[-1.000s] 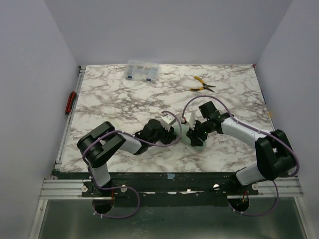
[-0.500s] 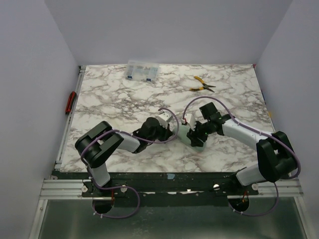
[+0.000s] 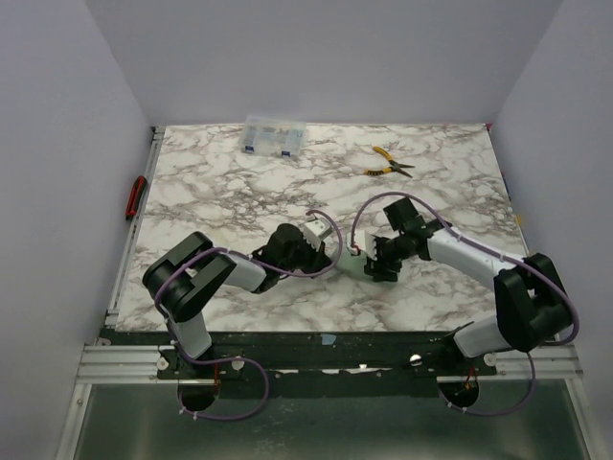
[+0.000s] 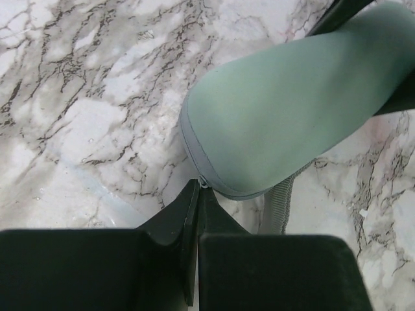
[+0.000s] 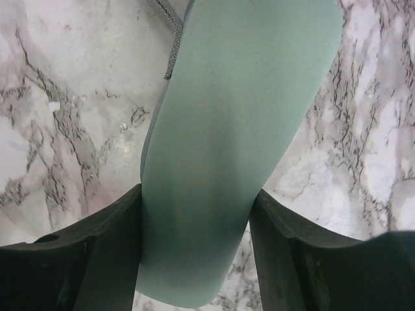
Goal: Open the umbrella
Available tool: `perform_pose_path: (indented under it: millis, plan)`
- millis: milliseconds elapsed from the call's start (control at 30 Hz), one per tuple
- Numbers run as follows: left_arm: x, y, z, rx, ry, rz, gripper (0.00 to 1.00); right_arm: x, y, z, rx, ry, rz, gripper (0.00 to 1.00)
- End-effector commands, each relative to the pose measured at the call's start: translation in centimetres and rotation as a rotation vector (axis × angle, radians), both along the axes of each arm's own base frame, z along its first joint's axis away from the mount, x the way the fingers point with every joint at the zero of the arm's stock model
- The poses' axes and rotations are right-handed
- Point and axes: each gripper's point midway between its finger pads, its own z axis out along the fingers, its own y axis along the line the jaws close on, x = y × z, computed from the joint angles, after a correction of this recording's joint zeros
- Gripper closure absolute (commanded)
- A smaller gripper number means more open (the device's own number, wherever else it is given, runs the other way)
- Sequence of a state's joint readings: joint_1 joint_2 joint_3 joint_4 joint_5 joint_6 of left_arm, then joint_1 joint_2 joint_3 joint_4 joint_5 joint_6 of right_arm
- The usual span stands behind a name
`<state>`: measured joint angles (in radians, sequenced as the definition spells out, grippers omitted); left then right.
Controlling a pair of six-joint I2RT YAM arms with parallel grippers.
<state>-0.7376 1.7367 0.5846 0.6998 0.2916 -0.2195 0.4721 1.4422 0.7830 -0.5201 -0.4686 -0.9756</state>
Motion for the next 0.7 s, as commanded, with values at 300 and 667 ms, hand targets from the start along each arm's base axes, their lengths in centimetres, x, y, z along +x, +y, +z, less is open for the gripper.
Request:
perform_pose_path:
  millis: [300, 667]
  plan:
    - [0.5, -0.1, 2.5, -0.042, -0.143, -0.054, 1.00, -7.1, -4.6, -4.7, -0.197, 0.141, 0.740, 0.80]
    - [1.2, 0.8, 2.2, -0.043, -0.093, 0.006, 1.00, -5.7, -4.3, -3.9, -0.195, 0.031, 1.015, 0.79]
